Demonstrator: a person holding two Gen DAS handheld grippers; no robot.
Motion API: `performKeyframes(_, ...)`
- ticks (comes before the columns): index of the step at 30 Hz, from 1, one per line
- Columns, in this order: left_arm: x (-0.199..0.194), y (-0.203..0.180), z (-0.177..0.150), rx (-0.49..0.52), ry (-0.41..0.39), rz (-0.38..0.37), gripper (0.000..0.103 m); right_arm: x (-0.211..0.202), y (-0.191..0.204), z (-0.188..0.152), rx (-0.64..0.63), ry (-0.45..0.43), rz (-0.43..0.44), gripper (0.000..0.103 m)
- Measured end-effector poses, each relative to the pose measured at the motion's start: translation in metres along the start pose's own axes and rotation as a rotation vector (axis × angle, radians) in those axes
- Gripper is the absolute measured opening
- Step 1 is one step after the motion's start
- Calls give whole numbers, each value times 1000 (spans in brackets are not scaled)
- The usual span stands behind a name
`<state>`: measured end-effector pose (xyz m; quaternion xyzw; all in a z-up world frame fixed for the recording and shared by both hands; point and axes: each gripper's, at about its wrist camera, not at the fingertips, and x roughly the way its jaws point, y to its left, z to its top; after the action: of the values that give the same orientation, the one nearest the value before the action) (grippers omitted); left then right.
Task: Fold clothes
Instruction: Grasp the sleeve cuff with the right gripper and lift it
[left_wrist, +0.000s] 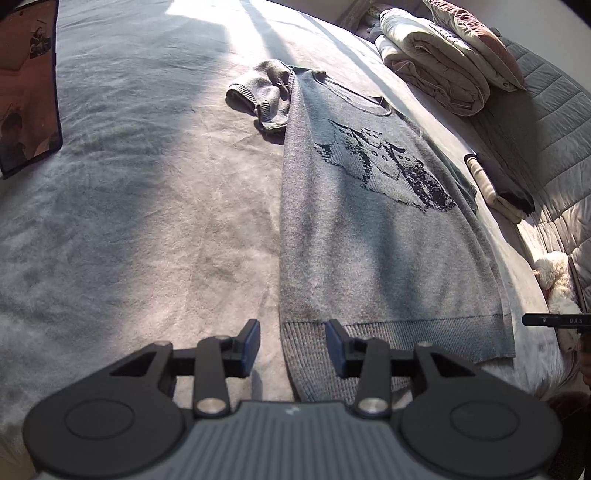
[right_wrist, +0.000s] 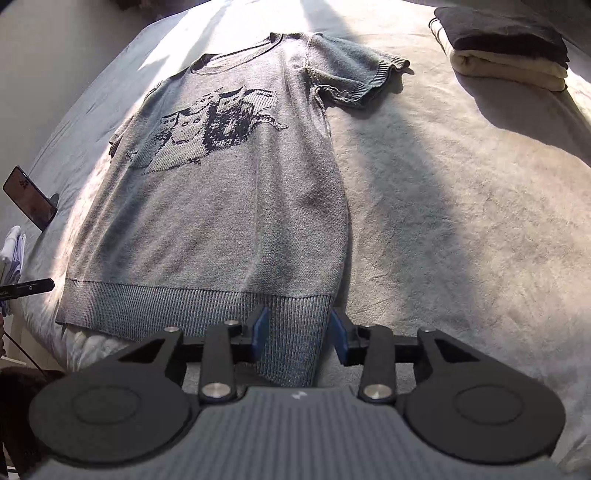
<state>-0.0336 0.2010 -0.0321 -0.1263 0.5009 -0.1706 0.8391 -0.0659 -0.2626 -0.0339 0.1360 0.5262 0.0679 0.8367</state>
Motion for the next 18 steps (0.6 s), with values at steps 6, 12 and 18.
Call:
performKeyframes(6,16,6,40,-115,-85,34,42,10,22,31,-34,-37,7,41)
performKeyframes(12,45,11,69,-208,-256,57,40,28,69,73,-107,-106,60,41)
performKeyframes(18,69,24,78,-230,-341,58,34,63,133,115,-214,-130,129,41)
